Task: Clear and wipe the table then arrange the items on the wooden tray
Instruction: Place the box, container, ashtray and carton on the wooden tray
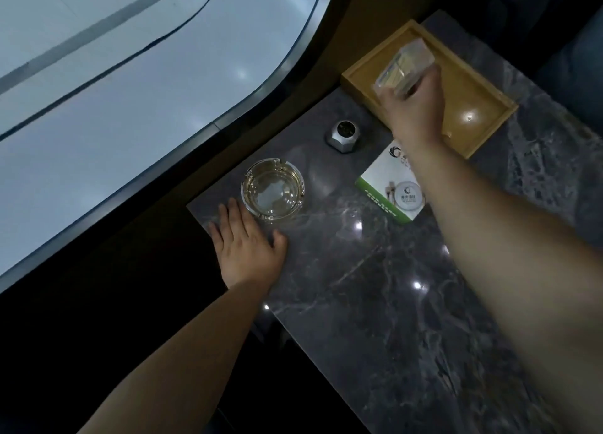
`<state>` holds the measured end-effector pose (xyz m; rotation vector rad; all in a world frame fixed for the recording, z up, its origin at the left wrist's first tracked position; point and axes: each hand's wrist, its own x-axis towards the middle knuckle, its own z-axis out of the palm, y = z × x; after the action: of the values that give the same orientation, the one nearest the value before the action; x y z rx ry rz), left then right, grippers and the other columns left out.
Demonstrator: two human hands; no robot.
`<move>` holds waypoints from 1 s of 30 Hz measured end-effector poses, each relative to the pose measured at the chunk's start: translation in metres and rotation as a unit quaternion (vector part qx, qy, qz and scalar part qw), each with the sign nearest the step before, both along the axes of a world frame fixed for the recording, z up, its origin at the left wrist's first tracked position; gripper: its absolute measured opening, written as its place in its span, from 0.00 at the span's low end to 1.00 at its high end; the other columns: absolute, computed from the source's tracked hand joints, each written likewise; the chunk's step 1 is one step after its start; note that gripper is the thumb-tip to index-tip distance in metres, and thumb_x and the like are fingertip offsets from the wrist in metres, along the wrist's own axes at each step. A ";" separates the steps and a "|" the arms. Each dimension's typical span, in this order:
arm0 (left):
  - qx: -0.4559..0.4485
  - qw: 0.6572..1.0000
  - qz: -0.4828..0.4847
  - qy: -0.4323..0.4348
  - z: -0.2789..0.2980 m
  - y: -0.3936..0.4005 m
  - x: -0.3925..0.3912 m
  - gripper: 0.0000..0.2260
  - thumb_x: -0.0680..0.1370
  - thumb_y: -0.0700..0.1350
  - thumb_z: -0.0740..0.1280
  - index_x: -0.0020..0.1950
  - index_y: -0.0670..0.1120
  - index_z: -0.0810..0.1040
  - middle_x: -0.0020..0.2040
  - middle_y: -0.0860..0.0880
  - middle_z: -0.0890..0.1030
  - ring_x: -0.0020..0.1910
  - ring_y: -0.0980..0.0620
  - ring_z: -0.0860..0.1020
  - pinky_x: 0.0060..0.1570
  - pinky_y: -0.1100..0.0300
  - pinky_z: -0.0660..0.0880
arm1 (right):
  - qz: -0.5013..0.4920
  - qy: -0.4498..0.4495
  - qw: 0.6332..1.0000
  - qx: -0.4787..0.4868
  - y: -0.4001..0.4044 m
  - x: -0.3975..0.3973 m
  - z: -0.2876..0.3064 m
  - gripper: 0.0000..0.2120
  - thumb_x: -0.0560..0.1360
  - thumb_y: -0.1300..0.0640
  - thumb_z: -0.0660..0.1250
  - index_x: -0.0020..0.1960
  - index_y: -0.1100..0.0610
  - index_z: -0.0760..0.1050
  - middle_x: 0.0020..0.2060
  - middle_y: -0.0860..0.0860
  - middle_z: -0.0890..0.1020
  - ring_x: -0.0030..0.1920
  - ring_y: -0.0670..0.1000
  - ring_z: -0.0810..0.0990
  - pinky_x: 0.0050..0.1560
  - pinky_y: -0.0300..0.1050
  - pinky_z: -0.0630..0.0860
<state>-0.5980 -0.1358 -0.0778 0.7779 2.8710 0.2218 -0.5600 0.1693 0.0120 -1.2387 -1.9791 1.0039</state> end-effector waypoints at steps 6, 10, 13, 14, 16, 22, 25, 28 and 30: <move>0.010 1.000 0.003 0.014 -0.004 0.000 -0.001 0.35 0.73 0.57 0.57 0.72 0.35 0.63 0.75 0.37 0.63 0.76 0.40 0.55 0.74 0.40 0.49 | 0.029 -0.097 0.995 0.018 0.064 -0.056 -0.034 0.22 0.71 0.51 0.70 0.61 0.60 0.70 0.52 0.52 0.81 0.52 0.49 0.80 0.44 0.32 0.70; 0.023 0.999 0.008 0.021 -0.005 0.000 0.000 0.34 0.72 0.57 0.58 0.72 0.36 0.64 0.74 0.38 0.63 0.76 0.40 0.56 0.74 0.41 0.50 | 0.055 -0.135 0.989 0.030 0.074 -0.067 -0.055 0.20 0.72 0.51 0.67 0.59 0.59 0.71 0.50 0.53 0.81 0.51 0.53 0.80 0.44 0.40 0.72; 0.023 1.000 0.008 0.018 -0.005 0.001 0.000 0.34 0.72 0.57 0.58 0.72 0.36 0.64 0.75 0.38 0.63 0.76 0.41 0.55 0.74 0.41 0.49 | 0.059 -0.141 0.988 0.030 0.078 -0.068 -0.064 0.22 0.70 0.47 0.67 0.58 0.58 0.71 0.50 0.54 0.82 0.51 0.55 0.81 0.49 0.48 0.77; 0.024 1.000 0.010 0.017 -0.004 0.001 0.000 0.34 0.72 0.57 0.58 0.72 0.36 0.64 0.75 0.38 0.63 0.76 0.41 0.55 0.74 0.41 0.49 | 0.061 -0.149 0.987 0.025 0.078 -0.068 -0.064 0.23 0.69 0.44 0.68 0.58 0.57 0.71 0.49 0.53 0.82 0.51 0.56 0.81 0.51 0.51 0.77; 0.023 1.000 0.010 0.016 -0.004 0.001 0.000 0.34 0.72 0.56 0.58 0.71 0.36 0.65 0.75 0.38 0.63 0.76 0.41 0.55 0.74 0.41 0.49 | 0.062 -0.177 0.982 0.026 0.080 -0.067 -0.065 0.27 0.67 0.38 0.67 0.58 0.55 0.70 0.50 0.52 0.82 0.53 0.57 0.80 0.53 0.54 0.77; 0.019 1.000 0.009 0.013 -0.002 0.001 0.000 0.33 0.73 0.56 0.57 0.71 0.35 0.65 0.75 0.38 0.63 0.76 0.41 0.55 0.74 0.41 0.49 | 0.058 -0.203 0.977 0.021 0.080 -0.065 -0.069 0.35 0.62 0.32 0.66 0.61 0.52 0.69 0.52 0.52 0.82 0.53 0.58 0.80 0.53 0.54 0.78; 0.015 1.000 0.010 0.010 -0.002 0.001 0.000 0.34 0.73 0.57 0.57 0.72 0.36 0.64 0.75 0.38 0.62 0.76 0.41 0.55 0.74 0.42 0.48 | 0.058 -0.172 0.983 -0.031 0.076 -0.059 -0.061 0.43 0.61 0.32 0.68 0.70 0.53 0.63 0.61 0.53 0.78 0.60 0.56 0.77 0.59 0.52 0.75; 0.012 1.000 0.005 0.008 -0.001 0.001 0.000 0.34 0.73 0.56 0.58 0.73 0.36 0.63 0.75 0.38 0.62 0.76 0.41 0.54 0.74 0.42 0.48 | 0.032 -0.155 0.987 -0.008 0.065 -0.043 -0.045 0.47 0.67 0.36 0.68 0.75 0.60 0.56 0.71 0.57 0.67 0.70 0.57 0.66 0.69 0.51 0.66; 0.009 1.000 0.006 0.004 -0.001 0.000 0.000 0.34 0.73 0.56 0.59 0.73 0.36 0.63 0.75 0.38 0.62 0.76 0.41 0.54 0.74 0.42 0.47 | 0.029 -0.159 0.986 0.045 0.044 -0.024 -0.034 0.40 0.72 0.41 0.66 0.75 0.60 0.57 0.71 0.58 0.65 0.71 0.58 0.64 0.69 0.51 0.65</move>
<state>-0.5979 -0.1354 -0.0785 0.7675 2.8864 0.2481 -0.5840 0.2137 -0.0217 -1.3673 -2.2876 0.7704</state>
